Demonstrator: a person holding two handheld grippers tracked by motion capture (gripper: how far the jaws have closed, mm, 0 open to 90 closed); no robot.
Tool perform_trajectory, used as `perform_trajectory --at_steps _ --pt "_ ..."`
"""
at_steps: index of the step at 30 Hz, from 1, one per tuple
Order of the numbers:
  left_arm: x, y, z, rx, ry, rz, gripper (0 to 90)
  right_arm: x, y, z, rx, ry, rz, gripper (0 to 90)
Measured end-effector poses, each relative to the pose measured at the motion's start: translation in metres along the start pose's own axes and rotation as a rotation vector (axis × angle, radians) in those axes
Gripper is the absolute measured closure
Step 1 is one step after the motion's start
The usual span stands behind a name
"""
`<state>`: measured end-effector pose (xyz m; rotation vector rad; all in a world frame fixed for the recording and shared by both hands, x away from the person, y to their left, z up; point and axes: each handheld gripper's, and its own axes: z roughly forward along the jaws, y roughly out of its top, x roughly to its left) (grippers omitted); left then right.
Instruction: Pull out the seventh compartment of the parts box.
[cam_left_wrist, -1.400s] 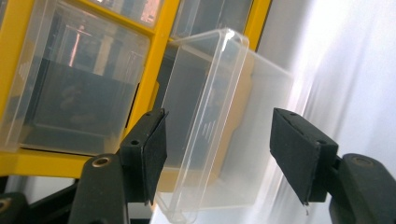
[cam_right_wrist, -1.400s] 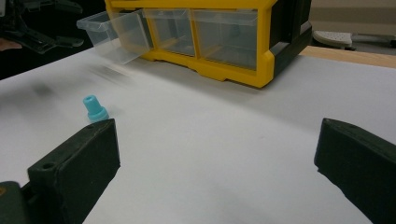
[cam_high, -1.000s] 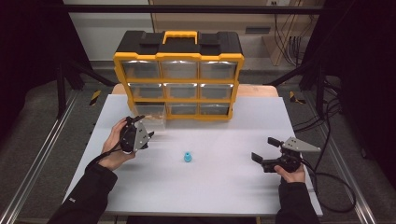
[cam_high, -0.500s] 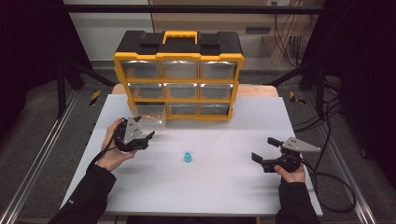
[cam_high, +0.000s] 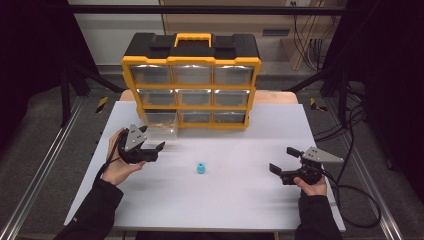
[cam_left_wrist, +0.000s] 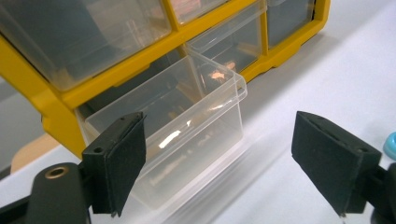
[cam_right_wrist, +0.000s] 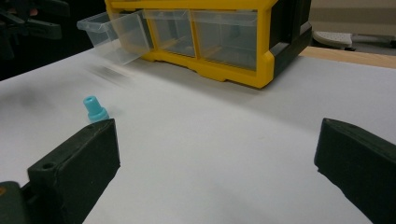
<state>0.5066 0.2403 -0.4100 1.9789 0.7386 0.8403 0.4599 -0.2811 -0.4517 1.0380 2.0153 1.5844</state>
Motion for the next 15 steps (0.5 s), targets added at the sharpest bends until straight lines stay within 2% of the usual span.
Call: perform_trajectory --at_steps 6,8,13,14,15 --pt "-0.0006 -0.0014 -0.0025 -0.009 -0.012 -0.072 17.1 0.0000 0.0000 0.0000 0.000 0.000 0.000 0.7" --pt "-0.0004 -0.0018 -0.0029 -0.028 -0.007 -0.070 14.4 0.0001 0.0002 -0.0002 0.000 0.001 0.003 0.7" --pt "-0.0009 -0.0035 -0.0066 -0.033 -0.016 -0.106 6.4 0.0000 0.0001 0.0000 0.000 0.000 0.000 0.7" --pt "0.0000 -0.0036 -0.0067 -0.039 -0.015 -0.100 6.4 0.0000 0.0001 0.0000 0.000 0.000 0.000 0.7" --pt "-0.0001 -0.0044 -0.0079 -0.035 -0.018 -0.118 5.2 0.0000 0.0001 -0.0001 0.000 0.000 0.000 0.7"
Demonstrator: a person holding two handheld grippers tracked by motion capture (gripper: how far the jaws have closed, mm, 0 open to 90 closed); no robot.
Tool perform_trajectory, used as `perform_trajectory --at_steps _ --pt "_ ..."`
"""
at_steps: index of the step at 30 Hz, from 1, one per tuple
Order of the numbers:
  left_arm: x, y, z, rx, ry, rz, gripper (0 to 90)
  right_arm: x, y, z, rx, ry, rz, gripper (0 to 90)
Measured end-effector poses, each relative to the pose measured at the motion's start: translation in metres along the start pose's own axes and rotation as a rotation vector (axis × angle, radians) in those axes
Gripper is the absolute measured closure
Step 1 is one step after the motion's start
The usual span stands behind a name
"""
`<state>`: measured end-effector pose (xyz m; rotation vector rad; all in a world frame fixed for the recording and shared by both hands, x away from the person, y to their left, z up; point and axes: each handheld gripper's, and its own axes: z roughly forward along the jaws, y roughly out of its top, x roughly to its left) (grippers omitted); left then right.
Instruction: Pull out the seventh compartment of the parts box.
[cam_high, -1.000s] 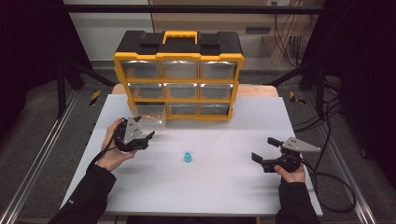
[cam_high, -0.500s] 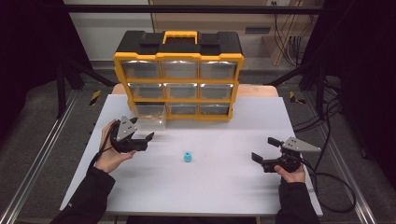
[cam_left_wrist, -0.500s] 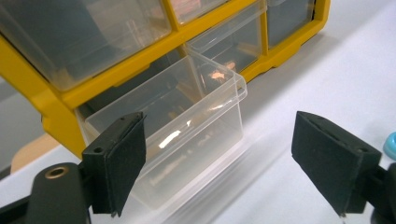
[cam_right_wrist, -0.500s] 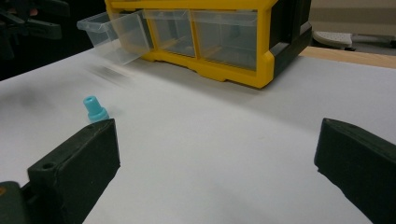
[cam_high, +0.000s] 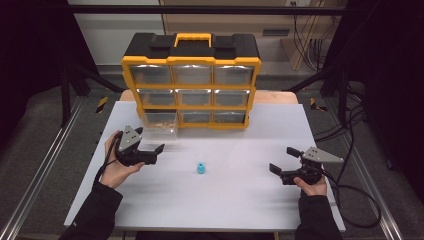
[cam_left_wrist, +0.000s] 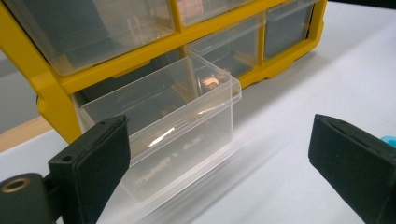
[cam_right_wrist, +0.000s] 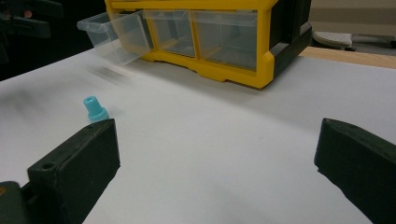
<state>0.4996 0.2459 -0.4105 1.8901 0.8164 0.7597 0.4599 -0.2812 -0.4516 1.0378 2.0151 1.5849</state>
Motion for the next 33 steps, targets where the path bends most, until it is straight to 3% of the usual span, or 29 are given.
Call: perform_trajectory --at_steps 22,33 --pt "-0.008 -0.005 -0.006 -0.027 -0.072 -0.086 2.7 0.000 0.000 0.000 -0.001 0.004 -0.001 0.6" --pt "-0.016 -0.007 -0.005 -0.030 -0.109 -0.089 2.5 0.001 0.001 0.001 0.005 0.004 0.002 0.7"
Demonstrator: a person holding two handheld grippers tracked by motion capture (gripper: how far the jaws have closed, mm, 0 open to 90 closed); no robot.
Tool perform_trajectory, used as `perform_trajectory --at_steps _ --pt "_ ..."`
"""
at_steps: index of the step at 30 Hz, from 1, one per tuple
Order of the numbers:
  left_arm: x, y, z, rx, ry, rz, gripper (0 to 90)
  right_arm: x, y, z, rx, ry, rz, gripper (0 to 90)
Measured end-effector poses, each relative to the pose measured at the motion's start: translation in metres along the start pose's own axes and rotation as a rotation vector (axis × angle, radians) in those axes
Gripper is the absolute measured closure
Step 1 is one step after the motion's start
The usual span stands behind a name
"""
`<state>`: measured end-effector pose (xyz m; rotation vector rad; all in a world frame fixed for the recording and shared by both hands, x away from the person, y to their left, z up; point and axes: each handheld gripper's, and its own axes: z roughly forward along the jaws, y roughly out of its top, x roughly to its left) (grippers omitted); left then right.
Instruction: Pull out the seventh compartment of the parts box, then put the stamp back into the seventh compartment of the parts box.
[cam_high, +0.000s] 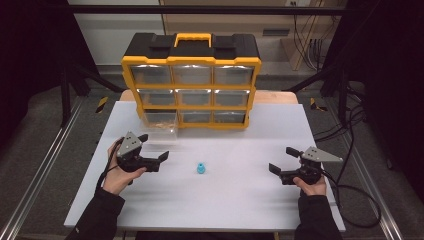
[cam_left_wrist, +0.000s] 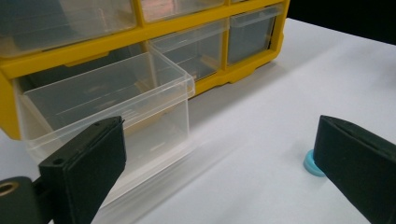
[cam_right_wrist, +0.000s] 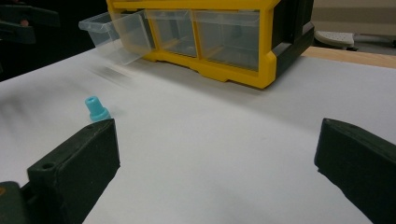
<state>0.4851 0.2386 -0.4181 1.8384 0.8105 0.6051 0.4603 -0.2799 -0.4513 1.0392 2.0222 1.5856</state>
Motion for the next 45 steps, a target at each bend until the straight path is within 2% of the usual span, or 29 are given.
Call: perform_trajectory --at_steps 6,15,31,39,45 --pt "-0.005 0.001 0.001 -0.006 -0.023 0.001 2.4 0.000 0.000 0.000 0.000 -0.001 -0.003 0.7" --pt "-0.016 0.002 0.004 0.001 -0.049 0.023 2.4 0.000 0.000 0.000 0.001 -0.003 -0.003 0.7" --pt "-0.029 0.001 0.011 0.017 -0.084 0.019 2.4 0.000 0.000 0.001 0.006 0.001 0.002 0.7" --pt "-0.035 0.005 0.012 0.007 -0.102 0.003 2.5 0.000 -0.001 0.001 0.005 -0.002 -0.003 0.7" --pt "-0.038 0.010 0.014 0.011 -0.105 0.010 2.4 0.000 0.000 0.001 0.004 0.000 0.002 0.7"
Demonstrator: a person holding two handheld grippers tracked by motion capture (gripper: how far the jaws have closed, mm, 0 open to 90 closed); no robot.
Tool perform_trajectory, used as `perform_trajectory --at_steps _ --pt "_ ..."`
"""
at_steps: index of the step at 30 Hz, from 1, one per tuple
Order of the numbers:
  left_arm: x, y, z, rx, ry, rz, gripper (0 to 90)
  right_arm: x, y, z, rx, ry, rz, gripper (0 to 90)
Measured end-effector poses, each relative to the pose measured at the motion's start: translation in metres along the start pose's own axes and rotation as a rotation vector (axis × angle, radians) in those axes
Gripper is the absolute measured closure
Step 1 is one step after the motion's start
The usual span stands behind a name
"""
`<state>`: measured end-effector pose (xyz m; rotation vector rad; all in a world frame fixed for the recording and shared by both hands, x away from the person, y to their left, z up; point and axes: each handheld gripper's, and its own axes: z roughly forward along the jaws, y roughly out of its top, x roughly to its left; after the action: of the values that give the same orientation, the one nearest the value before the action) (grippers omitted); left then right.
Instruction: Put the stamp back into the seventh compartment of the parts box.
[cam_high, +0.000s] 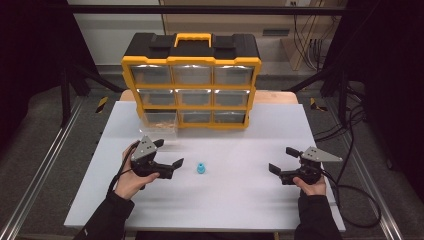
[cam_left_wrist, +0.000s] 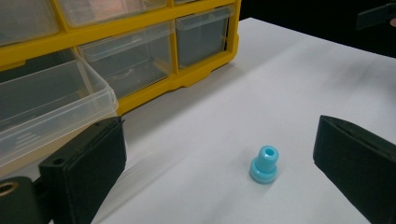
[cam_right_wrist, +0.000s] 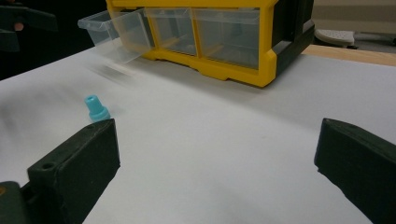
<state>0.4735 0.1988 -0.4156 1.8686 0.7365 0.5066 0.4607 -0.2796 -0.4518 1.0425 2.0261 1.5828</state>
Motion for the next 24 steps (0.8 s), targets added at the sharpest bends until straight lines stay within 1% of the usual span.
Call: perform_trajectory --at_steps 9,13,14,19,22,23,24 --pt "-0.008 0.012 0.011 -0.006 -0.014 0.003 2.4 0.000 0.000 -0.001 0.002 -0.004 -0.004 0.6" --pt "-0.011 0.016 0.017 -0.007 -0.018 -0.005 2.4 0.001 0.000 -0.001 0.003 -0.003 0.000 0.7" --pt "-0.012 0.017 0.019 -0.009 -0.020 -0.008 2.5 0.000 0.000 -0.001 0.004 -0.002 -0.006 0.7" --pt "-0.016 0.020 0.025 -0.009 -0.024 -0.013 2.4 0.001 0.000 -0.001 0.001 0.001 -0.003 0.7" --pt "-0.018 0.020 0.031 -0.001 -0.026 -0.016 2.5 0.001 0.000 -0.001 0.002 0.001 -0.001 0.6" --pt "-0.018 0.020 0.033 0.001 -0.027 -0.017 2.4 0.000 0.000 -0.001 0.001 -0.002 -0.012 0.6" --pt "-0.019 0.019 0.035 0.003 -0.027 -0.020 2.4 0.001 0.000 -0.001 0.003 0.000 -0.001 0.7"
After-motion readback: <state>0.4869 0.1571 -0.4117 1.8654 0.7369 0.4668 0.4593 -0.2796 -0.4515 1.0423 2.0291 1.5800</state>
